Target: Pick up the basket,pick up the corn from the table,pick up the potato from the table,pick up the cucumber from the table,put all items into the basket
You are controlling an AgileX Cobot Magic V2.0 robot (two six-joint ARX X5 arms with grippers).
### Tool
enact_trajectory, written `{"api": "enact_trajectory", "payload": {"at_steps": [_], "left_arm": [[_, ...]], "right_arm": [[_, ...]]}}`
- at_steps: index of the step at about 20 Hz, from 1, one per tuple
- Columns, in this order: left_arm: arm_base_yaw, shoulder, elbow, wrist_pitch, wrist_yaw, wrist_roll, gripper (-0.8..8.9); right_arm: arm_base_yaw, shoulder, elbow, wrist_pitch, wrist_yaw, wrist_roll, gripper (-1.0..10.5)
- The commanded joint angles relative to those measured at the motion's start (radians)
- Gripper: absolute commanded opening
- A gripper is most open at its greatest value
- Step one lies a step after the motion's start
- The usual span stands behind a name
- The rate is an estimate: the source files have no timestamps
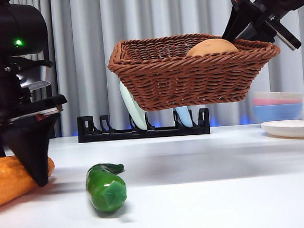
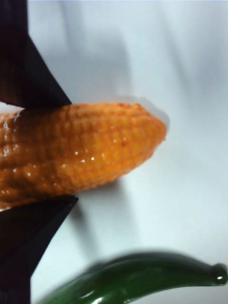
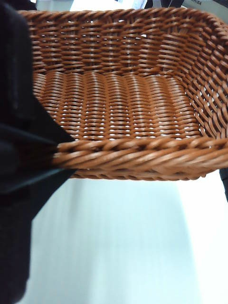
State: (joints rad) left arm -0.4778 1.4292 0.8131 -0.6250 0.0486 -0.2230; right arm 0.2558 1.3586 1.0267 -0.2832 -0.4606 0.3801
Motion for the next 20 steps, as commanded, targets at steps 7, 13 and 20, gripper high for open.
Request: {"api": "enact_trajectory", "payload": {"at_steps": [7,13,20], "left_arm": [[-0.090,-0.495,0.063,-0.061,0.104,-0.069,-0.08],[-0.136,-0.447,0.219,0.204,0.084,-0.091,-0.08],[-0.163,-0.089,0.325,0.303,0.080,-0.058,-0.08]], "right_arm": [[0.004,0.005,0.010,0.021,0.022,0.004,-0.2],[0.056,0.010,0.010,0.020,0.022,0.013,-0.2],[0.113,0.010,0.010,0.014,0.023,0.023,-0.2]]}}
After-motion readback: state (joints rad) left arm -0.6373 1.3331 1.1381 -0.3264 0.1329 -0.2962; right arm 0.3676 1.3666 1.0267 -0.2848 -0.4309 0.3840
